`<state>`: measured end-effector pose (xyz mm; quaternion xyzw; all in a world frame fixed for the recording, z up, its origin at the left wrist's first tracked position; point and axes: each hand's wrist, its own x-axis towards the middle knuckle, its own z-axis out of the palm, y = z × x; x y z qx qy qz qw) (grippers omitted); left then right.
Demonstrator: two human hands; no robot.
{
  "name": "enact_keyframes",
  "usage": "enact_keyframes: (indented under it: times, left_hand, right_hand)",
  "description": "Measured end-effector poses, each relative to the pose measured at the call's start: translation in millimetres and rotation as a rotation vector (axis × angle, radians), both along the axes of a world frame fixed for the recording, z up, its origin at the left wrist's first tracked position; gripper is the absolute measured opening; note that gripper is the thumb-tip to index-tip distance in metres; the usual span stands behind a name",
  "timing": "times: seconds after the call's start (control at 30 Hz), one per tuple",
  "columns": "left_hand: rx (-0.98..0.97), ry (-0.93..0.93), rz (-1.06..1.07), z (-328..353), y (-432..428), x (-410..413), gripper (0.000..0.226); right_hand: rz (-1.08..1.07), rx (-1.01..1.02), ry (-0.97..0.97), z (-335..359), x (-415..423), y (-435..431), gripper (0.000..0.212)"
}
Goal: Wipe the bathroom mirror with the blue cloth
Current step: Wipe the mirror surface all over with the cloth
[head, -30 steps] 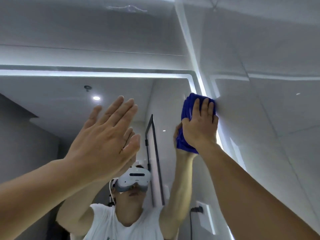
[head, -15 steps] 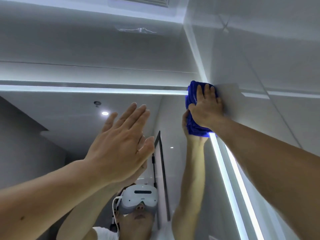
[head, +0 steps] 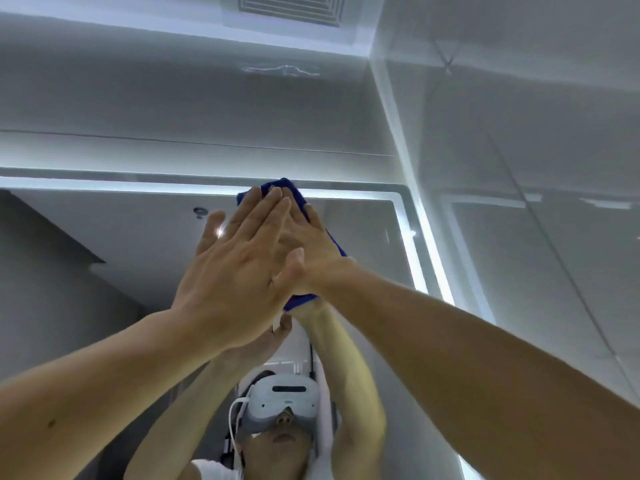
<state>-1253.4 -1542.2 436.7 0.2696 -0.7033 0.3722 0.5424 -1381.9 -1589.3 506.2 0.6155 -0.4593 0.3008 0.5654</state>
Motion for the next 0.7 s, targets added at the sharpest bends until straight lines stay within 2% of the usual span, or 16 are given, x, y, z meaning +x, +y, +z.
enact_keyframes:
  times: [0.07,0.1,0.23,0.33,0.4,0.47,0.57,0.7]
  left_hand:
    - [-0.002,0.001,-0.018,2,4,3,0.074]
    - [0.002,-0.007,-0.021,2,4,8,0.075]
    - [0.024,-0.032,0.007,5,2,30,0.075]
    - [0.005,-0.043,0.016,4,1,45,0.075]
    - [0.005,-0.051,0.04,2,0,55,0.074]
    - [0.0,-0.049,0.059,1,-2,61,0.074]
    - [0.027,-0.016,0.019,-2,-1,57,0.076]
    - [0.029,-0.028,0.048,-6,5,44,0.074]
  right_hand:
    - [-0.053,-0.008,0.041,8,-25,12,0.075]
    - [-0.08,-0.036,-0.003,15,-42,19,0.072]
    - [-0.139,-0.131,-0.443,31,-109,45,0.069]
    - [-0.14,-0.163,-0.613,38,-108,40,0.069]
    - [-0.111,-0.16,-0.631,42,-79,30,0.07]
    - [-0.084,-0.137,-0.481,37,-41,19,0.072]
    - [-0.026,-0.1,-0.131,10,4,6,0.072]
    - [-0.039,0.045,0.306,-46,-17,9,0.066]
